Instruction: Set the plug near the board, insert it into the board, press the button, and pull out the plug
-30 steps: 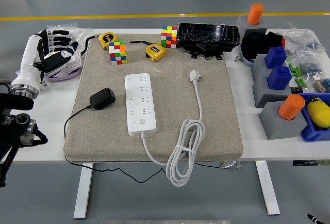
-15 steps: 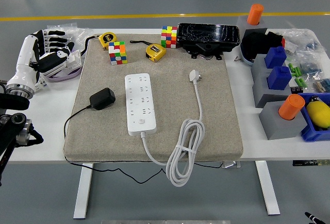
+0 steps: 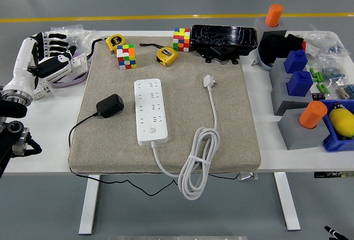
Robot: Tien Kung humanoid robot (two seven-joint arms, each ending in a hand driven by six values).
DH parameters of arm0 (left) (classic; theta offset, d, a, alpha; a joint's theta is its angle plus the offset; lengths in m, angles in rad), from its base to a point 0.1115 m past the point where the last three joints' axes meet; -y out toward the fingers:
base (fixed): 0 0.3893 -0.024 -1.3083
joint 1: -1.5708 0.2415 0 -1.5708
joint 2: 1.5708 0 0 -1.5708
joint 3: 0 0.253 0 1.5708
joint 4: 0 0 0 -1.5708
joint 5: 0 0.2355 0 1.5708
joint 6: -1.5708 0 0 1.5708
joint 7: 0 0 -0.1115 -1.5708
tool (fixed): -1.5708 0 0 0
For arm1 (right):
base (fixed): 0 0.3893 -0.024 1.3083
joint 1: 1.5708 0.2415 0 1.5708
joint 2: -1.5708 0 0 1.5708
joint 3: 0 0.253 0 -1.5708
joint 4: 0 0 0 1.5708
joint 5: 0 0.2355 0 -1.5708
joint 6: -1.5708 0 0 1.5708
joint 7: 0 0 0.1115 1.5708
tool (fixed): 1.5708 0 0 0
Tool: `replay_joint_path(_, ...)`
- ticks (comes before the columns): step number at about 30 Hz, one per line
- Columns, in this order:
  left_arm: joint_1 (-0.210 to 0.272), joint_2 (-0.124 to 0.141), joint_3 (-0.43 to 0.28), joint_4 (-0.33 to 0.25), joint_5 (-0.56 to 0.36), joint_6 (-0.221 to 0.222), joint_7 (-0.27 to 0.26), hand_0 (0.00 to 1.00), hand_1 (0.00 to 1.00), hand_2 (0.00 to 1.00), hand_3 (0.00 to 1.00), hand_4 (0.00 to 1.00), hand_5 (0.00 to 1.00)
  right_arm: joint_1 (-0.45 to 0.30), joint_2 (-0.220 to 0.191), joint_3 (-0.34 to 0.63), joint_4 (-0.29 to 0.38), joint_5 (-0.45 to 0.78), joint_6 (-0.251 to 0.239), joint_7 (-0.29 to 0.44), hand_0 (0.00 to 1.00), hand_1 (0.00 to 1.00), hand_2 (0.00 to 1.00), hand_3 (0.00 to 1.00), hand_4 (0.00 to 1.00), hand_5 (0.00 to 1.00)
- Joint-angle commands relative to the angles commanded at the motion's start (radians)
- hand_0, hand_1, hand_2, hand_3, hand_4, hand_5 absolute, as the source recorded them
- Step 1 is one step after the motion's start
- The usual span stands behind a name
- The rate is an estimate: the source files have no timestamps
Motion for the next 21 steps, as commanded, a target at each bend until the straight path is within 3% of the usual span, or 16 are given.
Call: replay_joint_path(21,0.038,0.027,0.003,0.017,-0.003,-0.012,0.004,0.484,0.551,0.552,0.57,0.765,0.203,0.0,0.002,-0.039,-0.003,0.005,-0.002,0.007,0.669,0.681,0.692,0.599,0.934,0.536)
